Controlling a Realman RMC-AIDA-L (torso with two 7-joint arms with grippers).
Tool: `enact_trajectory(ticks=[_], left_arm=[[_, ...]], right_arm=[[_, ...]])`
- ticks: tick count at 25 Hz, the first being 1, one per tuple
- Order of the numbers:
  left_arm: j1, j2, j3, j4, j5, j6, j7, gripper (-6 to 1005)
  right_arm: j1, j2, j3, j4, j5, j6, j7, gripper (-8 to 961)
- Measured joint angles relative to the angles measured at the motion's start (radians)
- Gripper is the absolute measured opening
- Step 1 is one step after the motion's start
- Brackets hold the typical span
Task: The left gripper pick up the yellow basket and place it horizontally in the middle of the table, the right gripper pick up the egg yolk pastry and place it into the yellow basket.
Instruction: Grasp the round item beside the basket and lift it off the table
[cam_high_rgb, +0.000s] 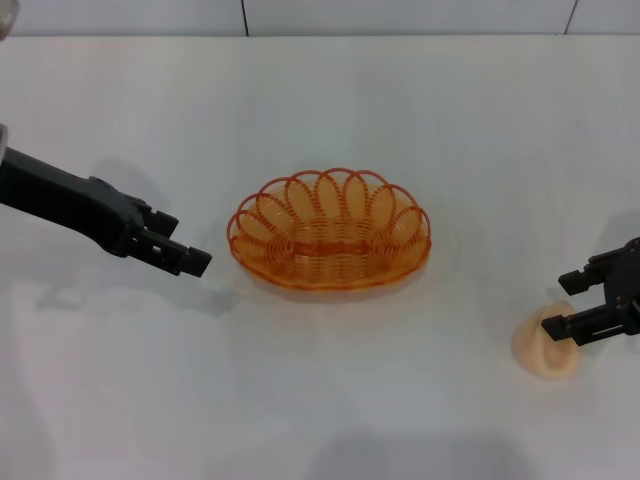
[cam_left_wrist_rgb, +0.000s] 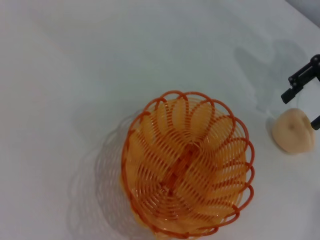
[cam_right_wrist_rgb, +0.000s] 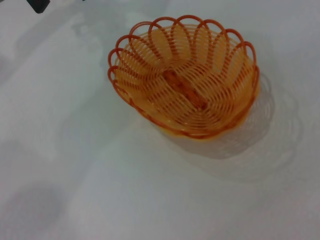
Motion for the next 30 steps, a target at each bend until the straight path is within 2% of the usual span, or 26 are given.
enact_trajectory(ticks=[16,22,30], left_arm=[[-0.006,-0.003,0.007,-0.012,0.000,-0.017,0.009,890],[-0.005,0.001,0.002,-0.012,-0.006,-0.026,0.010,890],[-0.002,0.001,-0.002,-0.012,-0.010,-0.027,0.019,889]], right_arm=[[0.000,0.001,-0.029,0.025,0.001,0.031,-0.006,653],[0.000,0.001,-0.029,0.020,-0.001,0.031,-0.006,434],[0.002,0.001,-0.021,0.017,0.007,0.035,-0.001,210]])
